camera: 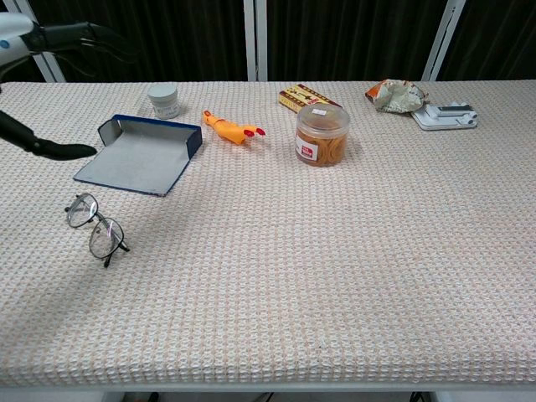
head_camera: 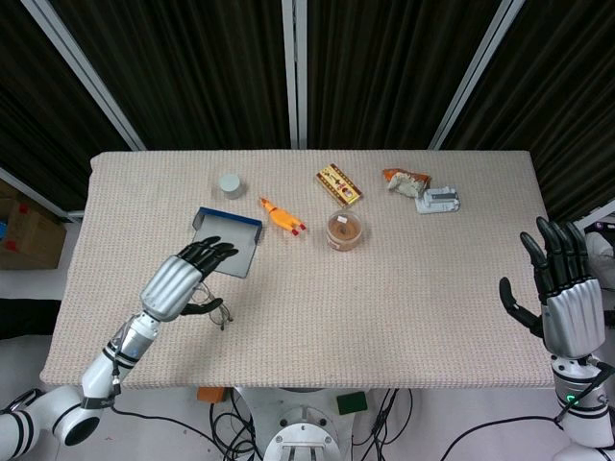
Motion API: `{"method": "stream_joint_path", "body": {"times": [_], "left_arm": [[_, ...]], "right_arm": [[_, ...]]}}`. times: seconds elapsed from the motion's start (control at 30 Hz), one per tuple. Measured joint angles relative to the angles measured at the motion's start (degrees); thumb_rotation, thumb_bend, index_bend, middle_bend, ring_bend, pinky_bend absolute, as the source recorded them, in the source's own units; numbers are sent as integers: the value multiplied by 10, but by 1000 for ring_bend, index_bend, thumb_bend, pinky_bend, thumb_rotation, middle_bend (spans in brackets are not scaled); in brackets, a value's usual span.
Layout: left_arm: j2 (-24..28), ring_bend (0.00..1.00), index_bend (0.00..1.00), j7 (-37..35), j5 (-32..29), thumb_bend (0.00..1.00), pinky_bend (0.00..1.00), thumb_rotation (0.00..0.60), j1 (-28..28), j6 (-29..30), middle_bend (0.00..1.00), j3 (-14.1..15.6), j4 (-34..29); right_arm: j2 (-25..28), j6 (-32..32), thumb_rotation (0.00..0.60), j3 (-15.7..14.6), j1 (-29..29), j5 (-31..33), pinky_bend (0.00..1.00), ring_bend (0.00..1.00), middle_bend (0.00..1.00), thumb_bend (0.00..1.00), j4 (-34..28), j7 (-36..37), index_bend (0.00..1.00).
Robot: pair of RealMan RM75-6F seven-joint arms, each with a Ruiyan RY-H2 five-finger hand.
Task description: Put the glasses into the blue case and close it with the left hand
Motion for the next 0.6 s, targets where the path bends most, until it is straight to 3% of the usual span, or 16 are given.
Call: {"method": "stream_joint_path", "body": {"times": [0.37, 0.6], "left_arm": [[7, 98, 150, 35, -18, 167, 240, 600, 0, 6, 153, 11, -10], [39, 120, 247, 87, -41, 209, 272, 600, 8, -25, 154, 39, -9]], "right_arm": [[-4, 3, 600, -9, -3, 9, 0, 0, 0, 477, 24, 23, 0], [-6, 4, 600, -10, 1, 11, 0, 0, 0, 477, 30, 34, 0]]}}
